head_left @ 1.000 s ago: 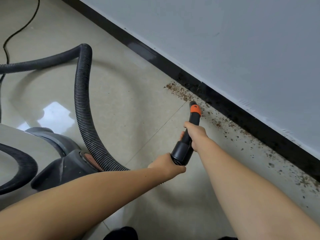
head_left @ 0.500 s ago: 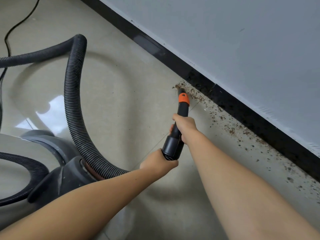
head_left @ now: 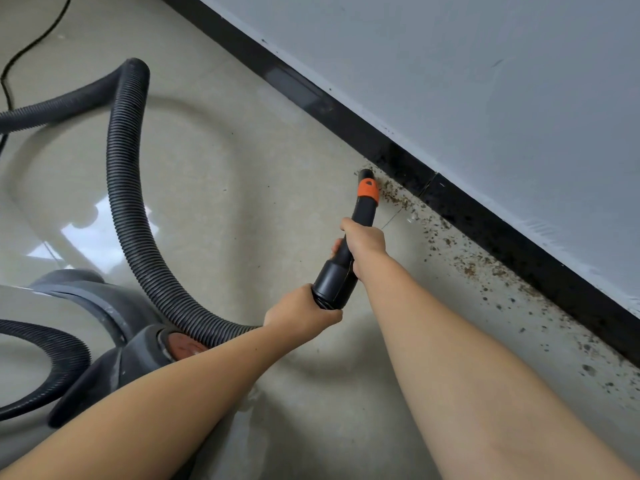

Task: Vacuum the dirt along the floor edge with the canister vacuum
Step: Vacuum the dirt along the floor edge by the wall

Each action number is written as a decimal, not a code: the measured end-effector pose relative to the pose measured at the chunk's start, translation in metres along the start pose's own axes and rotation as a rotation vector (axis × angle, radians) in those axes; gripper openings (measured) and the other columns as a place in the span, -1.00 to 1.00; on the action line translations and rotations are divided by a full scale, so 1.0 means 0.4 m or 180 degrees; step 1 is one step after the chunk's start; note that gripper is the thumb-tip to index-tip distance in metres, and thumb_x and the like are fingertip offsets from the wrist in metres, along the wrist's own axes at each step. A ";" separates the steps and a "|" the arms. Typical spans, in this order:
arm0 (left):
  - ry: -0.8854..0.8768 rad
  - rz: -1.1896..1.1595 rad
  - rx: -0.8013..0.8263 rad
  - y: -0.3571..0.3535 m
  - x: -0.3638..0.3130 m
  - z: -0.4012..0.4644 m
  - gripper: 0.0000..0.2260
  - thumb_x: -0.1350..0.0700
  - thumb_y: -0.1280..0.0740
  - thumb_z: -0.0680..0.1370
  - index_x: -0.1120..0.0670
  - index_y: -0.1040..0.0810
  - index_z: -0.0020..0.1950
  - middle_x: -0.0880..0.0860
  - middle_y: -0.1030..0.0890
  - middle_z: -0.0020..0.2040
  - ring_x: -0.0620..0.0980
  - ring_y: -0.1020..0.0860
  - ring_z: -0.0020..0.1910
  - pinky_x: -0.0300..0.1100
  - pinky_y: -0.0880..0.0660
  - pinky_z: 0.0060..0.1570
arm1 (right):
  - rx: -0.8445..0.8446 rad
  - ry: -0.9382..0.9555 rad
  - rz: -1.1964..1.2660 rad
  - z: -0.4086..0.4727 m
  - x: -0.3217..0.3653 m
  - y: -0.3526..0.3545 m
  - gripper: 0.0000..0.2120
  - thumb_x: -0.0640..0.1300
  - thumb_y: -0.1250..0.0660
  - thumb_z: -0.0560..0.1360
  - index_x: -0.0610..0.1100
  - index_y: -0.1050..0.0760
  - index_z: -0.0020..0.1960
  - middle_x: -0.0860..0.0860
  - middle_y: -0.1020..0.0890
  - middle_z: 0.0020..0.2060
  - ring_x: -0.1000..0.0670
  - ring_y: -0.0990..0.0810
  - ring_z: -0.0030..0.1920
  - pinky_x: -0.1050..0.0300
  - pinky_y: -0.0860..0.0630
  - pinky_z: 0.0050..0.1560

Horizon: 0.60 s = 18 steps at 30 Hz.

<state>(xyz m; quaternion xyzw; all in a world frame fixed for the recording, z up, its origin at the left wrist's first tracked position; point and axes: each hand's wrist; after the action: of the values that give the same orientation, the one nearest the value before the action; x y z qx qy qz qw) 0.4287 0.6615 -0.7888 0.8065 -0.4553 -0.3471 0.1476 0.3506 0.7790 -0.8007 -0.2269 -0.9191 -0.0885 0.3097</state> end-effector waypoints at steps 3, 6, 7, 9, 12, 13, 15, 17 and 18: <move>-0.0110 0.0155 0.0086 -0.007 -0.018 -0.005 -0.72 -0.09 -0.36 0.38 -0.08 -0.45 0.04 -0.06 -0.63 -0.16 -0.04 -0.62 -0.20 -0.21 -0.50 -0.23 | -0.0093 -0.0044 0.0051 -0.002 0.002 0.036 -0.90 -0.24 -0.29 0.45 -0.18 -0.37 -0.09 -0.10 -0.51 -0.46 -0.05 -0.47 -0.53 0.02 -0.55 -0.26; -0.0186 0.0303 0.0183 -0.026 -0.034 -0.026 -0.72 -0.10 -0.36 0.39 -0.07 -0.44 0.04 -0.07 -0.59 -0.17 -0.05 -0.60 -0.21 -0.23 -0.47 -0.26 | -0.0169 -0.0109 0.0135 -0.017 -0.009 0.080 -0.91 -0.24 -0.29 0.46 -0.18 -0.38 -0.08 -0.09 -0.50 -0.45 -0.04 -0.46 -0.52 0.06 -0.54 -0.31; -0.0211 0.0354 0.0208 -0.035 -0.039 -0.033 -0.71 -0.10 -0.36 0.39 -0.07 -0.44 0.06 -0.08 -0.58 -0.17 -0.06 -0.58 -0.22 -0.22 -0.47 -0.27 | -0.0196 -0.0121 0.0168 -0.024 -0.014 0.095 -0.92 -0.24 -0.29 0.46 -0.18 -0.38 -0.09 -0.09 -0.49 -0.45 -0.04 -0.46 -0.53 0.08 -0.53 -0.32; -0.0249 0.0431 0.0244 -0.053 -0.049 -0.048 -0.71 -0.11 -0.35 0.40 -0.06 -0.44 0.05 -0.08 -0.57 -0.17 -0.07 -0.56 -0.23 -0.24 -0.42 -0.31 | -0.0250 -0.0141 0.0214 -0.036 -0.022 0.128 -0.92 -0.24 -0.29 0.47 -0.19 -0.38 -0.13 -0.10 -0.48 -0.45 -0.04 -0.45 -0.52 0.07 -0.53 -0.32; -0.0305 0.0460 0.0320 -0.085 -0.069 -0.068 -0.71 -0.11 -0.35 0.40 -0.05 -0.45 0.05 -0.07 -0.58 -0.15 -0.06 -0.56 -0.22 -0.25 -0.39 -0.33 | -0.0323 -0.0192 0.0282 -0.049 -0.031 0.182 -0.90 -0.23 -0.29 0.49 -0.18 -0.36 -0.14 -0.10 -0.48 -0.41 -0.04 -0.45 -0.50 0.08 -0.52 -0.33; -0.0322 0.0460 0.0357 -0.097 -0.074 -0.074 -0.72 -0.10 -0.35 0.40 -0.04 -0.45 0.05 -0.07 -0.57 -0.15 -0.06 -0.56 -0.22 -0.25 -0.40 -0.32 | -0.0339 -0.0206 0.0286 -0.053 -0.035 0.199 -0.90 -0.23 -0.29 0.49 -0.18 -0.36 -0.13 -0.10 -0.48 -0.41 -0.04 -0.45 -0.50 0.09 -0.51 -0.35; -0.0349 0.0452 0.0427 -0.120 -0.086 -0.088 -0.74 -0.09 -0.35 0.41 -0.05 -0.44 0.03 -0.08 -0.55 -0.19 -0.07 -0.55 -0.23 -0.26 -0.41 -0.33 | -0.0330 -0.0226 0.0273 -0.061 -0.041 0.231 -0.89 -0.24 -0.29 0.49 -0.18 -0.35 -0.12 -0.10 -0.48 -0.42 -0.03 -0.44 -0.51 0.12 -0.49 -0.40; -0.0355 0.0404 0.0463 -0.140 -0.099 -0.100 -0.74 -0.09 -0.36 0.41 -0.07 -0.42 0.03 -0.10 -0.52 -0.22 -0.07 -0.55 -0.23 -0.26 -0.41 -0.33 | -0.0261 -0.0232 0.0245 -0.065 -0.042 0.257 -0.88 -0.25 -0.31 0.49 -0.18 -0.35 -0.10 -0.10 -0.48 -0.42 -0.03 -0.43 -0.52 0.15 -0.48 -0.43; -0.0364 0.0360 0.0490 -0.149 -0.105 -0.104 -0.73 -0.09 -0.36 0.41 -0.07 -0.41 0.04 -0.10 -0.51 -0.23 -0.06 -0.55 -0.23 -0.26 -0.41 -0.33 | -0.0222 -0.0240 0.0228 -0.065 -0.038 0.267 -0.88 -0.25 -0.31 0.49 -0.18 -0.35 -0.09 -0.10 -0.48 -0.41 -0.03 -0.44 -0.51 0.15 -0.48 -0.44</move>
<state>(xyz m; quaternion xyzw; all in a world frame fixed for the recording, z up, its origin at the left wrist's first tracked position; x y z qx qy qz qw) 0.4805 0.7257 -0.7743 0.7674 -0.5330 -0.3476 0.0783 0.4256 0.8598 -0.7870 -0.2735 -0.9178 -0.1007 0.2697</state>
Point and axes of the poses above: each hand's wrist, its own z-axis towards the middle knuckle, its own y-axis out of the back of the hand, x = y × z
